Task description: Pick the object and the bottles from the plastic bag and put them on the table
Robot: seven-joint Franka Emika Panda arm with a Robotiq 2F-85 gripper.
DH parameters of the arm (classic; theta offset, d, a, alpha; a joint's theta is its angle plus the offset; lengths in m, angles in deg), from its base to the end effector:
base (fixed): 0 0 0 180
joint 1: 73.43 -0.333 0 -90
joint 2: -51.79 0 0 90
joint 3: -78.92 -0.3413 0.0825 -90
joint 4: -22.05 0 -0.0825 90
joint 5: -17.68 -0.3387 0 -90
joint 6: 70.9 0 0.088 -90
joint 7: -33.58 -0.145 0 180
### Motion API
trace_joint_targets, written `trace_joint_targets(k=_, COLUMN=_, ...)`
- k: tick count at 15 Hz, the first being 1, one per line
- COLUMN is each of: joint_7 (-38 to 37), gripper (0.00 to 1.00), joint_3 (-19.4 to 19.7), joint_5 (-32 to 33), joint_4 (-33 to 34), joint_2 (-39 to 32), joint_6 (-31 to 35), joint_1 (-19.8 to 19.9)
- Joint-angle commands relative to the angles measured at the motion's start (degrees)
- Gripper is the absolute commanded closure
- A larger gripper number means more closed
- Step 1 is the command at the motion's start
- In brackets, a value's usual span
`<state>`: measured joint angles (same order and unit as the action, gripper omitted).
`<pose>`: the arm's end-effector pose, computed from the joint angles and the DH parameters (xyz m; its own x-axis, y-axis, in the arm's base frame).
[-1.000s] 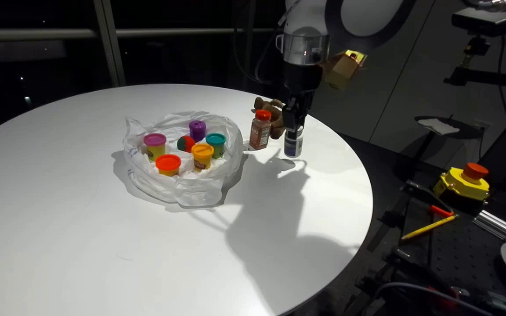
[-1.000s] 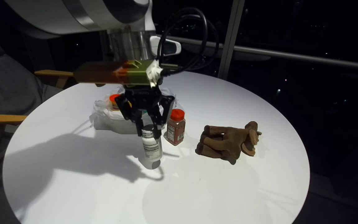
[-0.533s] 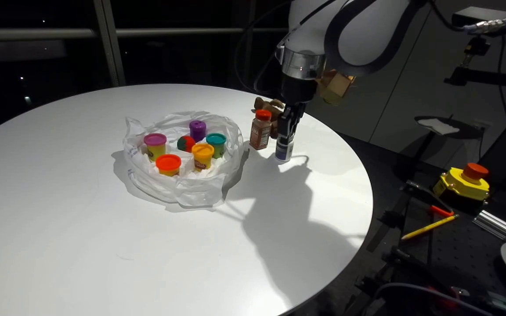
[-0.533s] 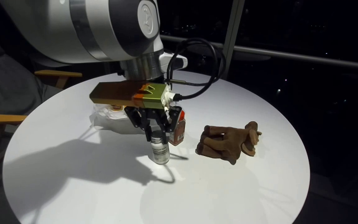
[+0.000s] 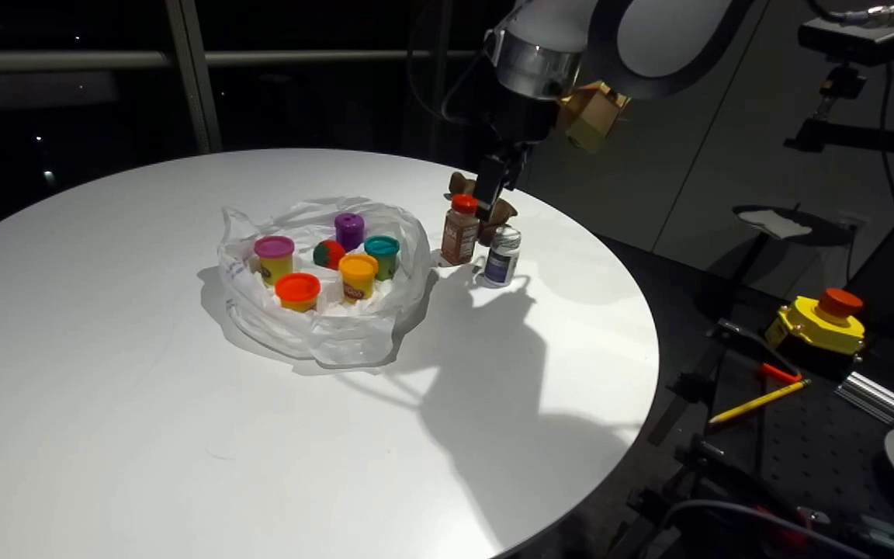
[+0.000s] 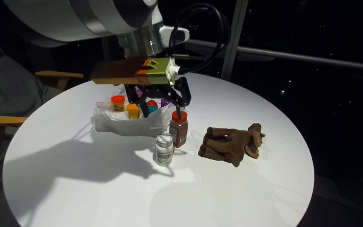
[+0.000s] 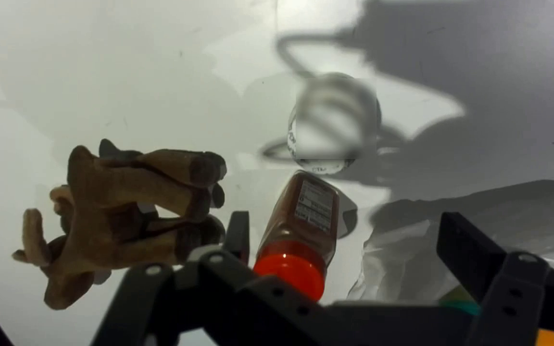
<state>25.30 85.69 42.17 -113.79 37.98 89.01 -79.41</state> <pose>0.5140 0.0064 0.2661 0.9555 0.2488 0.1585 0.2126 -0.9532 0.2150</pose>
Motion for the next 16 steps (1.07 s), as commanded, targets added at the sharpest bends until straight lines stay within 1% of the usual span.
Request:
trace_joint_targets(k=1, joint_7=-4.33, gripper=0.0, joint_3=0.02, joint_5=2.39, joint_4=0.37, joint_2=5.34, joint_6=-1.96, joint_1=-2.22)
trace_joint_targets(k=3, joint_7=-5.34, gripper=0.0, joint_3=-2.24, joint_5=0.68, joint_4=3.15, joint_2=4.91, joint_6=-4.48, joint_1=-2.8)
trace_joint_targets(k=6, joint_7=-0.07, gripper=0.0, joint_3=-7.87, joint_5=-8.66, joint_4=9.07, joint_2=0.12, joint_6=-9.92, joint_1=-2.33)
trace_joint_targets(k=7, joint_7=0.32, gripper=0.0, joint_3=-9.08, joint_5=-10.78, joint_4=11.51, joint_2=-2.04, joint_6=-11.64, joint_1=-2.4)
trace_joint_targets(k=9, joint_7=-1.6, gripper=0.0, joint_3=-10.25, joint_5=-12.98, joint_4=16.4, joint_2=-5.91, joint_6=-15.35, joint_1=-3.24)
trace_joint_targets(k=11, joint_7=-7.96, gripper=0.0, joint_3=-8.88, joint_5=-12.0, joint_4=20.58, joint_2=-9.2, joint_6=-16.63, joint_1=-5.27)
trace_joint_targets(k=12, joint_7=-11.55, gripper=0.0, joint_3=-7.8, joint_5=-11.36, joint_4=22.1, joint_2=-10.68, joint_6=-15.97, joint_1=-6.24)
trace_joint_targets(k=13, joint_7=-15.08, gripper=0.0, joint_3=-7.03, joint_5=-11.73, joint_4=23.2, joint_2=-11.77, joint_6=-15.27, joint_1=-7.02)
trace_joint_targets(k=16, joint_7=-22.05, gripper=0.0, joint_3=-5.77, joint_5=-14.42, joint_4=25.81, joint_2=-14.7, joint_6=-14.28, joint_1=-8.06)
